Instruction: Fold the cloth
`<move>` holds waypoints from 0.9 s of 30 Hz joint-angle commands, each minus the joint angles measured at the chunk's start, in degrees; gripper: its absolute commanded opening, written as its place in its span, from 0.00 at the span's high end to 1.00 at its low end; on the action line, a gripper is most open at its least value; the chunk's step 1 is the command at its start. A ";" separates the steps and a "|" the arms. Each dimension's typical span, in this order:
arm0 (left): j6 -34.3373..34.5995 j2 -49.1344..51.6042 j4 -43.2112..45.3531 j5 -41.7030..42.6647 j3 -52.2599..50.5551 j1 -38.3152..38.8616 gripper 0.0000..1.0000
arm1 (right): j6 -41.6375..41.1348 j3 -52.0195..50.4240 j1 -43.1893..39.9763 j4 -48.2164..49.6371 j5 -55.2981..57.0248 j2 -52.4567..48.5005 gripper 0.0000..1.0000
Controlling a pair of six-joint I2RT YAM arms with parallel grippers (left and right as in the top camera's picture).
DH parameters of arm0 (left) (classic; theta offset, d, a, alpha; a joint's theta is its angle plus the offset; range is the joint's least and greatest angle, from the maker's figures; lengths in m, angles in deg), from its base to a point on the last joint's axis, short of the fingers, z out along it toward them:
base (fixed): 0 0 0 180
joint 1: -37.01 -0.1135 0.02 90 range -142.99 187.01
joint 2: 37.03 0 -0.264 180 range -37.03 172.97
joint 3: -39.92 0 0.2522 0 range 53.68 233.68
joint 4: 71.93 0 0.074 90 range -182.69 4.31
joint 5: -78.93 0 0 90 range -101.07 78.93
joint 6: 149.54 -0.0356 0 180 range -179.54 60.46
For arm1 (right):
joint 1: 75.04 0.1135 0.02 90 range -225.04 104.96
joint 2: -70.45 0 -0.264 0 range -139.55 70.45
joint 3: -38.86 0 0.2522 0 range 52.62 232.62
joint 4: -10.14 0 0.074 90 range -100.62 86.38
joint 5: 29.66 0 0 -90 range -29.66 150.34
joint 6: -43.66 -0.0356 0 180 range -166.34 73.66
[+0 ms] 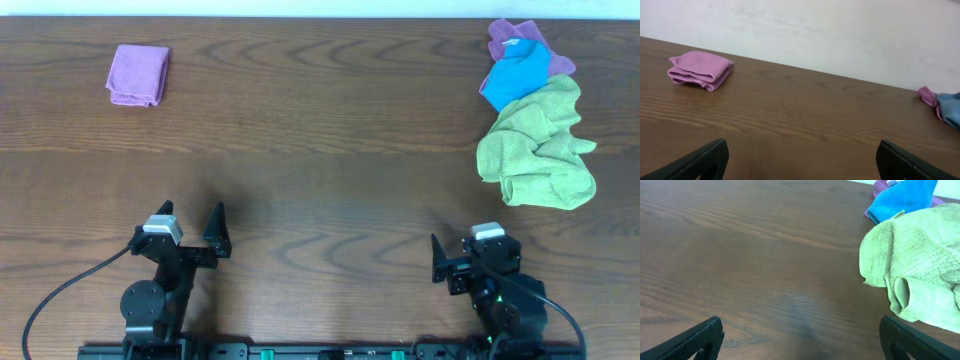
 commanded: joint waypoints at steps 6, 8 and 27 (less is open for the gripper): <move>-0.20 -0.28 -1.88 -0.55 -1.31 0.22 0.05 | 0.15 -0.15 -0.35 0.04 -0.24 0.52 0.01; -0.20 -0.28 -1.90 -0.52 -1.31 0.22 0.05 | 0.15 -0.15 -0.35 0.04 -0.24 0.52 0.01; -0.20 -0.28 -1.90 -0.52 -1.31 0.22 0.05 | -32.39 -0.15 -0.35 12.79 -11.89 0.52 0.01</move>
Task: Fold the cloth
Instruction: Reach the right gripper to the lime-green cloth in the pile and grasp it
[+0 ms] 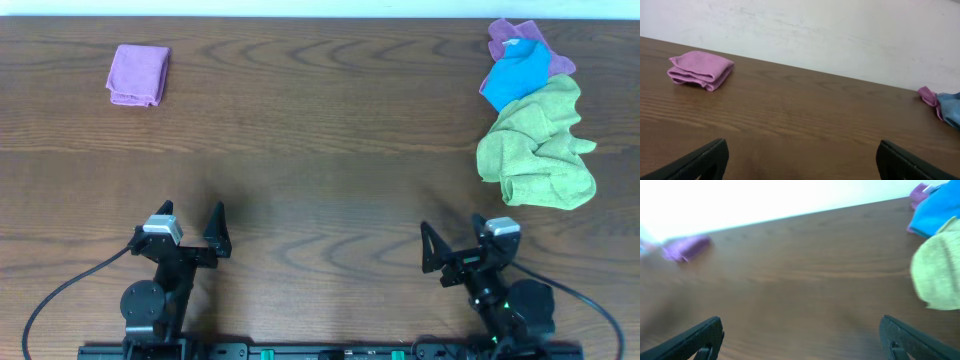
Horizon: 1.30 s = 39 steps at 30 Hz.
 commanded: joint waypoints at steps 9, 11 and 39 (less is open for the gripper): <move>-0.17 -0.28 -1.90 -0.55 -1.31 0.22 0.05 | -19.71 0.02 -2.71 12.39 9.88 -10.73 0.01; -0.20 -0.28 -1.90 -0.52 -1.31 0.22 0.05 | -19.71 0.17 -4.22 16.98 9.88 -16.96 0.01; -0.20 -0.28 -1.90 -0.52 -1.31 0.22 0.05 | -9.11 37.33 -24.04 3.61 19.28 -79.19 0.07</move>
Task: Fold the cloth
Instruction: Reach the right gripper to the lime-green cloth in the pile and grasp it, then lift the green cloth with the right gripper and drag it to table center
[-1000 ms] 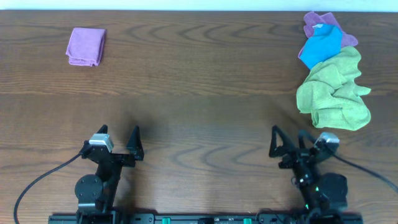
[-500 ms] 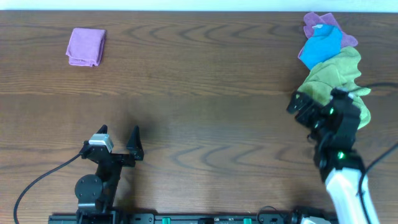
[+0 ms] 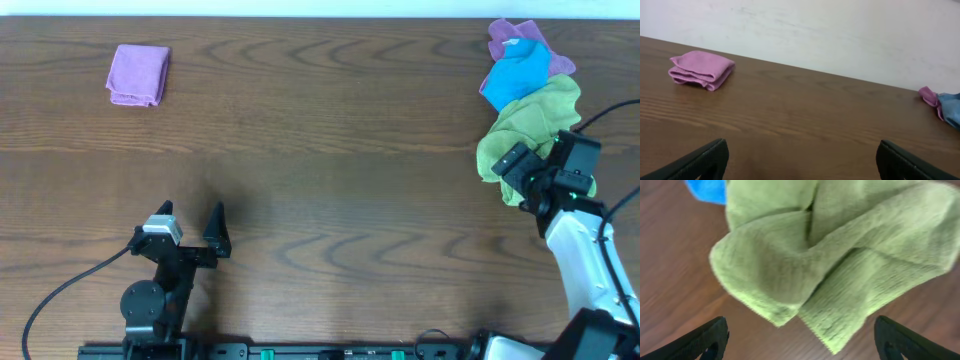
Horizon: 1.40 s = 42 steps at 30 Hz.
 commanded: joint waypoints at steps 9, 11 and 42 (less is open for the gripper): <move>-0.20 -0.33 -1.88 -0.33 -1.31 0.22 0.05 | 1.07 0.90 -0.39 4.24 5.84 -5.97 0.42; -0.20 -0.33 -1.88 -0.35 -1.31 0.22 0.05 | 1.05 0.90 -0.39 4.20 5.05 -7.93 0.73; -0.20 -0.33 -1.88 -0.35 -1.31 0.22 0.05 | 1.05 1.18 -0.26 3.67 0.83 -13.40 0.99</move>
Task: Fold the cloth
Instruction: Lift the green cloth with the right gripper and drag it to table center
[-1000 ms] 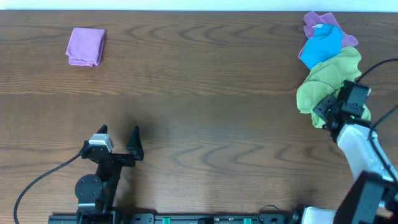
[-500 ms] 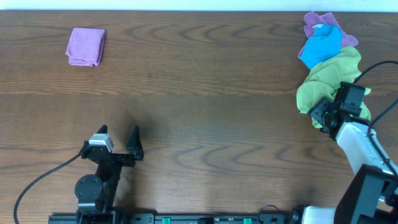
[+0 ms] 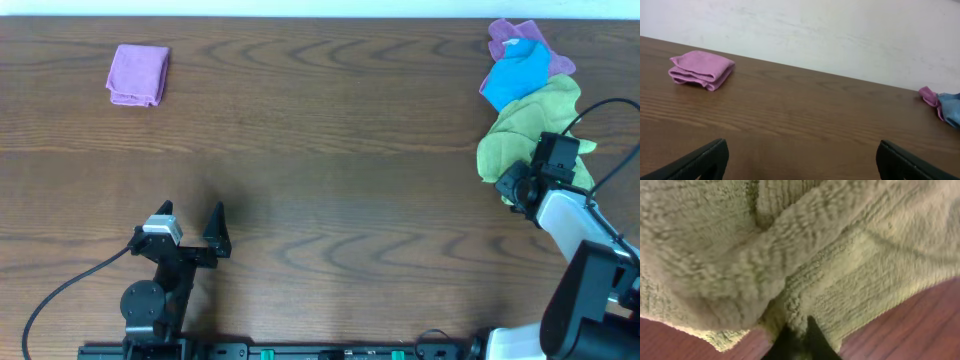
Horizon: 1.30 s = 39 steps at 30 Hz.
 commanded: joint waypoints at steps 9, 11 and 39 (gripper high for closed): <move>-0.20 -0.33 -1.88 -0.33 -1.31 0.22 0.05 | 2.45 0.98 0.59 0.92 -30.60 8.57 0.98; -0.20 -0.33 -1.88 -0.35 -1.31 0.22 0.05 | 2.86 1.40 2.34 1.05 -35.23 12.24 0.98; -0.20 -0.33 -1.88 -0.33 -1.31 0.22 0.05 | 5.31 16.00 49.81 -11.41 -4.76 23.50 0.98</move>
